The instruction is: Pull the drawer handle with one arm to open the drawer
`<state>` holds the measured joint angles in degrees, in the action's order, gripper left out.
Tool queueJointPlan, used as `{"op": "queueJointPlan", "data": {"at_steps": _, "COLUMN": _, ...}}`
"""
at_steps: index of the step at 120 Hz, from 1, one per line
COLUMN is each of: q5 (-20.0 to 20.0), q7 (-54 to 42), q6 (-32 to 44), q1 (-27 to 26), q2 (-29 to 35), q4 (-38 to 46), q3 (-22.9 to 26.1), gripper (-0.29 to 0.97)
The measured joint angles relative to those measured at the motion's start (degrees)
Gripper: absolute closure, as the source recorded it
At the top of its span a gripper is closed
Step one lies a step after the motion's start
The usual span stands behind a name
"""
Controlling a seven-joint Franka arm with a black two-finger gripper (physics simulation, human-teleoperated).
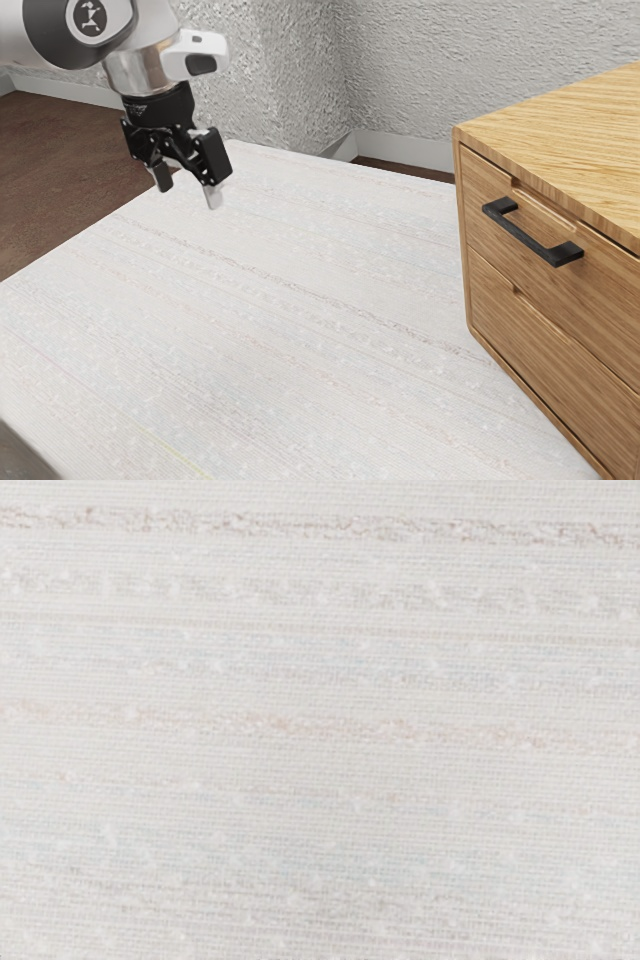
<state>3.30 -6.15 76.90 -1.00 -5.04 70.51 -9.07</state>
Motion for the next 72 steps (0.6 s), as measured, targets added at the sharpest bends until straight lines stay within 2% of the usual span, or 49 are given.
{"op": "queueJointPlan", "data": {"at_steps": 16, "q5": -0.16, "q7": -0.61, "q6": -0.26, "q1": 0.00, "q2": -0.01, "q4": -0.26, "q3": -0.10, "gripper": 0.00}}
{"op": "queueJointPlan", "data": {"at_steps": 22, "q5": -0.07, "q7": -0.76, "q6": -0.65, "q1": -0.09, "q2": 2.44, "q4": -5.83, "q3": 0.30, "gripper": 0.00}}
{"op": "queueJointPlan", "data": {"at_steps": 28, "q5": -0.12, "q7": -0.90, "q6": -1.03, "q1": 0.58, "q2": 6.18, "q4": -10.46, "q3": 2.15, "gripper": 0.00}}
{"op": "queueJointPlan", "data": {"at_steps": 38, "q5": -0.09, "q7": -1.10, "q6": -1.50, "q1": 1.82, "q2": 9.10, "q4": -12.77, "q3": 6.10, "gripper": 0.00}}
{"op": "queueJointPlan", "data": {"at_steps": 54, "q5": 0.00, "q7": -1.37, "q6": -1.29, "q1": -2.65, "q2": 9.15, "q4": -13.00, "q3": 8.94, "gripper": 0.00}}
{"op": "queueJointPlan", "data": {"at_steps": 72, "q5": 0.20, "q7": -1.61, "q6": 0.64, "q1": -1.94, "q2": 6.84, "q4": -11.52, "q3": 9.16, "gripper": 0.00}}
